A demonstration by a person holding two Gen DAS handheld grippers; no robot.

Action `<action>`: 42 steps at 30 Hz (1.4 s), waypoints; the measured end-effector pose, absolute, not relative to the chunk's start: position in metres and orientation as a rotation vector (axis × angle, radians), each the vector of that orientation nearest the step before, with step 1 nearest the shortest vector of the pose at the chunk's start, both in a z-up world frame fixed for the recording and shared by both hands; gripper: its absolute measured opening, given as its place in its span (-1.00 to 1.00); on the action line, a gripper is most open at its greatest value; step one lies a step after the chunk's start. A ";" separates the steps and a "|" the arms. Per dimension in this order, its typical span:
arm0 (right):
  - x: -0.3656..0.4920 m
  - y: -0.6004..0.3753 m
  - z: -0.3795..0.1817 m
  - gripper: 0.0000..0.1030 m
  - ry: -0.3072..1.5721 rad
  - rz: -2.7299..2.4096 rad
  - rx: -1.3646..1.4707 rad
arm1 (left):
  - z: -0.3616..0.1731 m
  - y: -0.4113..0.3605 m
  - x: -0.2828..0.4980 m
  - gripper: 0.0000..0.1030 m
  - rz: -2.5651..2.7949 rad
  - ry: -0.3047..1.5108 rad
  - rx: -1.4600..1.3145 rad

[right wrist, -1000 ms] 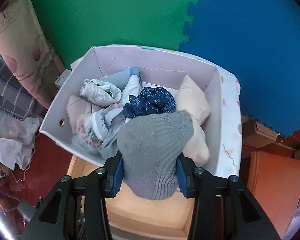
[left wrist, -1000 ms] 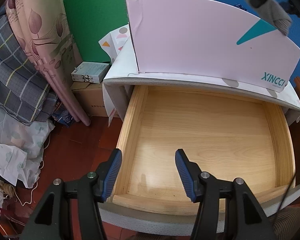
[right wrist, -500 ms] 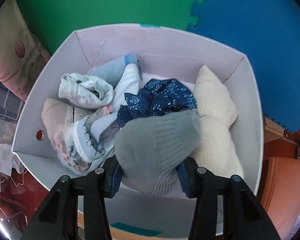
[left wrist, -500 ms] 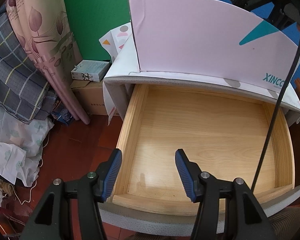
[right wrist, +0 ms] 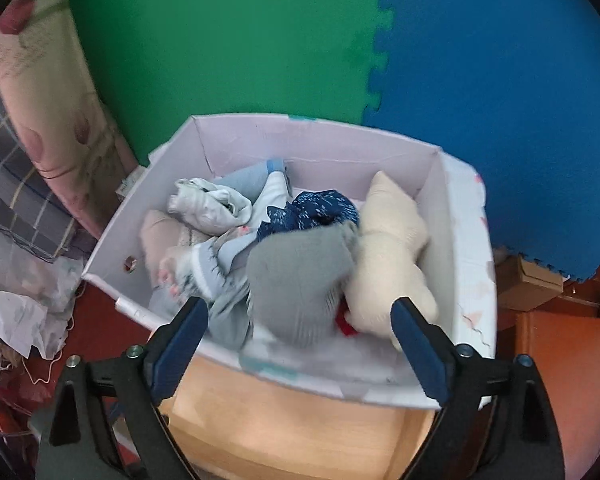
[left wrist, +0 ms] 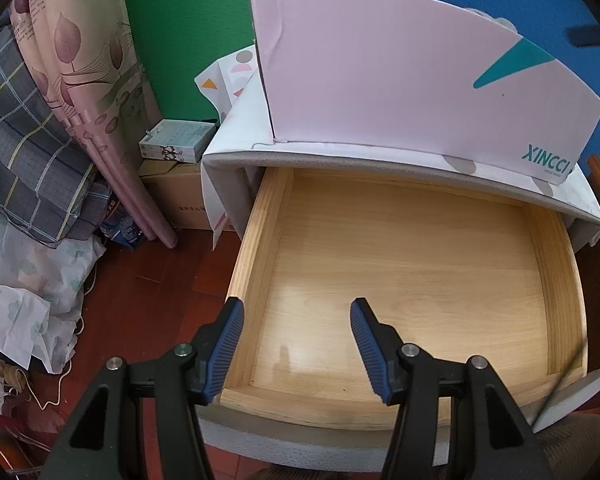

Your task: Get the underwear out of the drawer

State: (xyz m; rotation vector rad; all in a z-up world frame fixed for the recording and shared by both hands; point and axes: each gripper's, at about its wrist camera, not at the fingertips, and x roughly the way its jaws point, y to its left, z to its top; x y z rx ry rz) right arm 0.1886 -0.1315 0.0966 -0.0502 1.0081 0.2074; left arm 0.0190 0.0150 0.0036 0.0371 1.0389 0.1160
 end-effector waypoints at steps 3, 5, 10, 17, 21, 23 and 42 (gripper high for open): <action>0.151 -0.143 0.101 0.95 0.945 0.191 -0.042 | 0.005 0.013 0.018 0.10 0.115 1.034 0.044; 0.131 -0.147 0.095 1.00 0.939 0.179 -0.041 | 0.005 0.010 0.018 0.10 0.108 1.030 0.045; 0.082 -0.153 0.048 1.00 0.995 0.131 -0.052 | 0.006 0.007 0.016 0.10 0.103 1.025 0.051; 0.044 -0.158 -0.013 0.99 1.040 0.111 -0.043 | 0.008 0.002 0.010 0.10 0.086 1.021 0.059; 0.036 -0.158 -0.037 0.99 1.078 0.132 -0.029 | 0.009 -0.002 0.005 0.10 0.076 1.022 0.068; 0.036 -0.161 -0.043 0.99 1.101 0.128 0.001 | 0.008 -0.003 0.004 0.10 0.066 1.029 0.061; 0.033 -0.158 -0.052 0.99 1.107 0.059 -0.058 | 0.009 -0.032 -0.008 0.10 0.002 1.006 0.134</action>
